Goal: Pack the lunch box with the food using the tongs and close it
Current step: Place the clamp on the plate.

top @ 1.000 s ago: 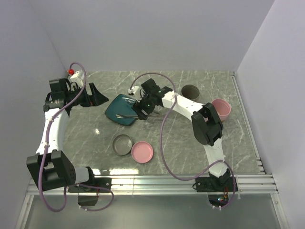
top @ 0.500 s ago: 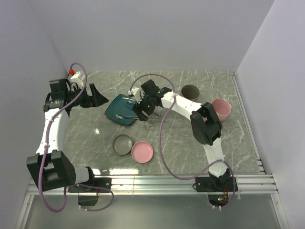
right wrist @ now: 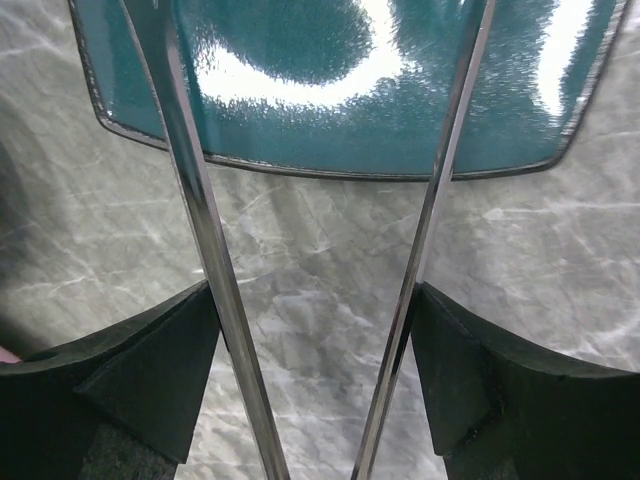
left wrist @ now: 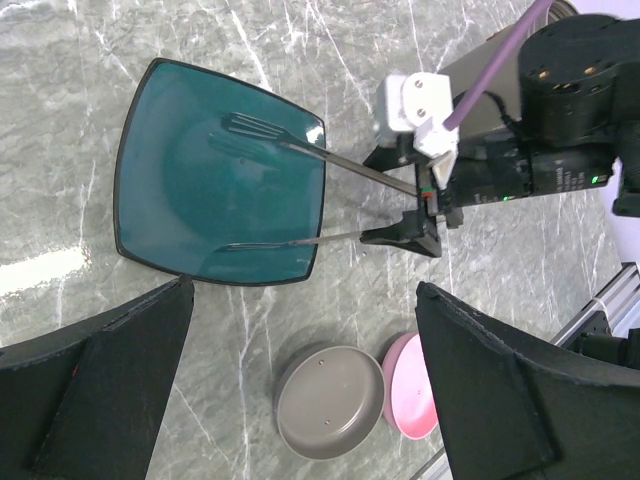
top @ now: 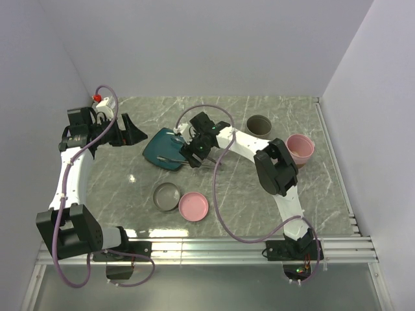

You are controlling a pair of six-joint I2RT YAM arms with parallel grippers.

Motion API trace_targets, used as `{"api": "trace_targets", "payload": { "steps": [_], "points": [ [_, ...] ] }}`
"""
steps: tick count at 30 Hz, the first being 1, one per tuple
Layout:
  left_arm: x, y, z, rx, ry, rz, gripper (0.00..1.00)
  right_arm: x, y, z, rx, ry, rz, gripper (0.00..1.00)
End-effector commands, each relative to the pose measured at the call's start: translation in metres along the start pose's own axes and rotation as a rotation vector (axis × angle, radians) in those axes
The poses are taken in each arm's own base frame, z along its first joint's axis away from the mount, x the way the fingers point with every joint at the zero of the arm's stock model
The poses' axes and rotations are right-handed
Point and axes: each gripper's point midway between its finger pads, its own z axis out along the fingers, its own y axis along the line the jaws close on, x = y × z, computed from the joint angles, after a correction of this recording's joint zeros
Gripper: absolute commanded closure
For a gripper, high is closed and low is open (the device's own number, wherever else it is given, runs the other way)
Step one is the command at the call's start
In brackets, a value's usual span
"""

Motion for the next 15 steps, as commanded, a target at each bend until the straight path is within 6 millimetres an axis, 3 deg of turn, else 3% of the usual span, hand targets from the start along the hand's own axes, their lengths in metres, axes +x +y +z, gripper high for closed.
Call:
{"api": "trace_targets", "payload": {
  "steps": [1, 8, 9, 11, 12, 15],
  "points": [
    [-0.01, -0.002, -0.003, 0.002, -0.025, 0.04, 0.01, -0.004, 0.003, 0.008, 0.012, -0.006, -0.032, 0.2],
    [-0.01, -0.003, -0.004, 0.001, -0.027, 0.04, 0.01, -0.001, 0.001, 0.011, 0.031, 0.002, -0.013, 0.18],
    [-0.01, -0.003, -0.004, 0.003, -0.028, 0.042, 0.01, -0.002, 0.001, 0.011, 0.03, 0.0, -0.015, 0.07],
    [-0.011, -0.004, -0.005, 0.002, -0.033, 0.044, 0.01, -0.004, 0.002, 0.009, 0.035, -0.006, -0.013, 0.06],
    [-0.012, -0.004, -0.005, 0.0, -0.033, 0.044, 0.01, -0.006, 0.001, 0.007, 0.038, -0.01, -0.015, 0.0],
    [-0.011, -0.005, -0.006, 0.0, -0.034, 0.045, 0.01, -0.012, 0.003, 0.001, 0.041, -0.026, -0.013, 0.0]
  ]
}}
